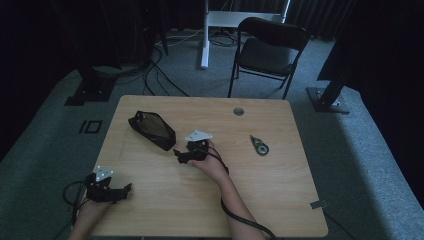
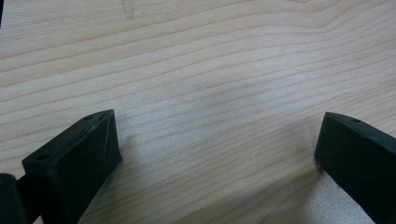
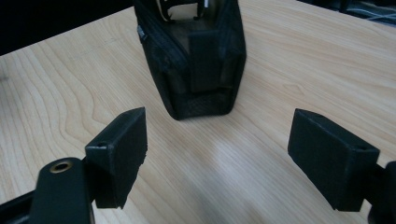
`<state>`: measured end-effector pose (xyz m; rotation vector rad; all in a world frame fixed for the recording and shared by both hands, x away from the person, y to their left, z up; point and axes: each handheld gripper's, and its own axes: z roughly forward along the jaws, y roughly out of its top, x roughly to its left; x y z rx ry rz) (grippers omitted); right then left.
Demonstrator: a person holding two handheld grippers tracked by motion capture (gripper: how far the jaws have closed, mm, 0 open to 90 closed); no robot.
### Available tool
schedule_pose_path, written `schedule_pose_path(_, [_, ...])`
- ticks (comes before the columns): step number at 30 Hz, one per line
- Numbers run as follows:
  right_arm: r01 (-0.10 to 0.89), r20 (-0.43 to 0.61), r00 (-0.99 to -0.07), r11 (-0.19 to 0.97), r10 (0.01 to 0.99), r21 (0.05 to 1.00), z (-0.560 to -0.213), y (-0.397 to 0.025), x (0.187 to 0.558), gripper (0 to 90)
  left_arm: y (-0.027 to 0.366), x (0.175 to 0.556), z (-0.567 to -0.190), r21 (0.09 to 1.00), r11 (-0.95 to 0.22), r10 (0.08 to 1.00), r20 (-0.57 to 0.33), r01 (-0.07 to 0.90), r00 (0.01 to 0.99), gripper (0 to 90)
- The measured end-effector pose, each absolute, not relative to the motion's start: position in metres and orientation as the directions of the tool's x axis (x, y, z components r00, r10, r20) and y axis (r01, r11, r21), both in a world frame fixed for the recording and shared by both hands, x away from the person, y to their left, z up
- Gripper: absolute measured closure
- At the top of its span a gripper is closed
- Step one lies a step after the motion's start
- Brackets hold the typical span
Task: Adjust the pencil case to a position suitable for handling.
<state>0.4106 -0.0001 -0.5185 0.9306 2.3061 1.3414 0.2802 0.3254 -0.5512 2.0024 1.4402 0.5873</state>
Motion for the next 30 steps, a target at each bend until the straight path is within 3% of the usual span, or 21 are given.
schedule_pose_path(16, [0.365,0.045,-0.755,0.362,0.654,0.858,-0.521,0.023,0.426,27.0,0.325,0.280,-0.551,0.689,-0.234,0.949,0.010,0.685,0.315,0.1])
schedule_pose_path(18, [0.370,0.050,-0.758,0.366,0.650,0.854,-0.522,0.025,0.428,35.0,0.325,0.280,-0.551,0.689,-0.234,0.949,0.010,0.685,0.315,0.1])
schedule_pose_path(30, [0.366,0.055,-0.767,0.364,0.640,0.857,-0.523,0.032,0.439,63.7,0.325,0.280,-0.551,0.690,-0.234,0.949,0.009,0.685,0.315,0.1])
